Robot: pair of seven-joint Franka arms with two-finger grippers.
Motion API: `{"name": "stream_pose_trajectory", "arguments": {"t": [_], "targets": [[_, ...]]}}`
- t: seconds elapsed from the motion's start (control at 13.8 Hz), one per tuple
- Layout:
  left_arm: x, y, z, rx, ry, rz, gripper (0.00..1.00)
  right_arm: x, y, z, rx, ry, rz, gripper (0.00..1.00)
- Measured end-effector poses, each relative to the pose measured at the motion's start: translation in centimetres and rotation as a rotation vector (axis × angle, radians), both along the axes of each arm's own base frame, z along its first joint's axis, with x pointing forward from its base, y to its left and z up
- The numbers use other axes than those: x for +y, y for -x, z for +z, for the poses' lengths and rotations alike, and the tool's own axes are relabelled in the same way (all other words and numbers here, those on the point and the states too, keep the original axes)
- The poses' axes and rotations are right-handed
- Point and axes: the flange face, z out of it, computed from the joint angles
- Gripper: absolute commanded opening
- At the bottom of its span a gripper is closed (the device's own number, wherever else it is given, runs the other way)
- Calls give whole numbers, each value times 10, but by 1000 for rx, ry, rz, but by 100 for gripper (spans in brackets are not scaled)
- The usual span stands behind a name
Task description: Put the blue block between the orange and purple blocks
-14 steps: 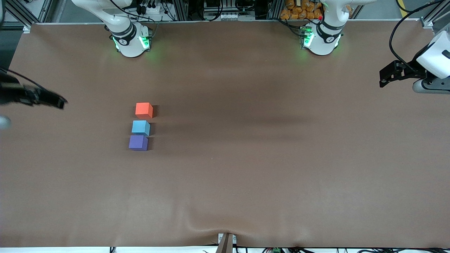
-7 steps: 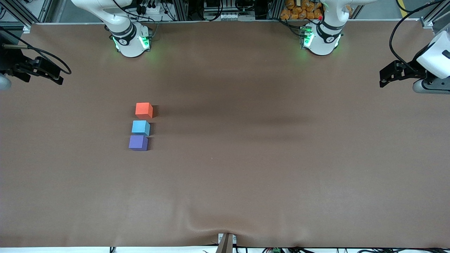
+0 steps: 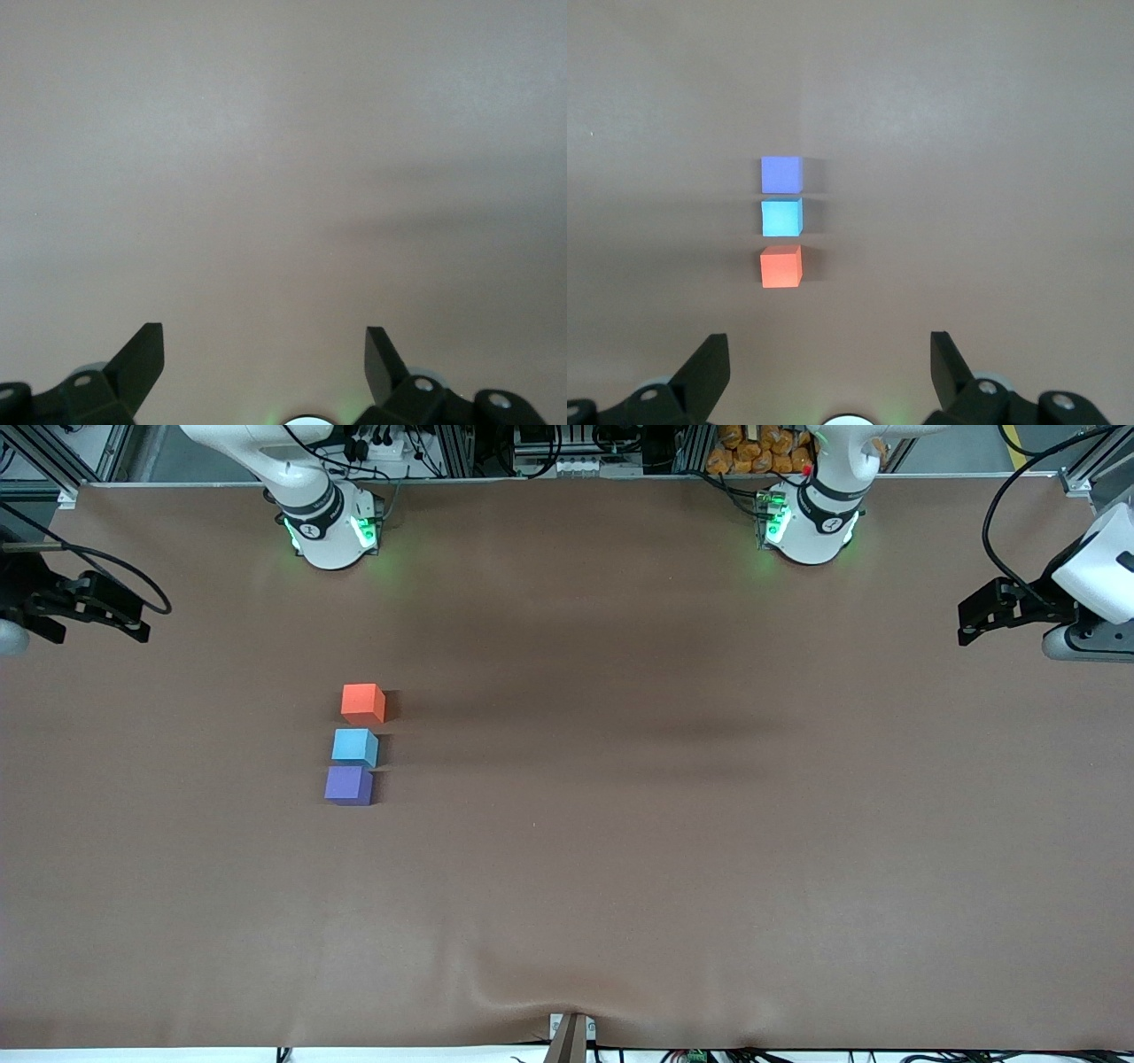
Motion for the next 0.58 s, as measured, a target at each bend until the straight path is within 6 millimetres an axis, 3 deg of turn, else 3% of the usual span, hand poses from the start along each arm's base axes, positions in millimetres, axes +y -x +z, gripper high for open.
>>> {"name": "stream_pose_trajectory", "arguments": {"t": [0.58], "targets": [[1,-1,-2,3,0,3,100,-2,9,-2,8,0,-1,100]]}}
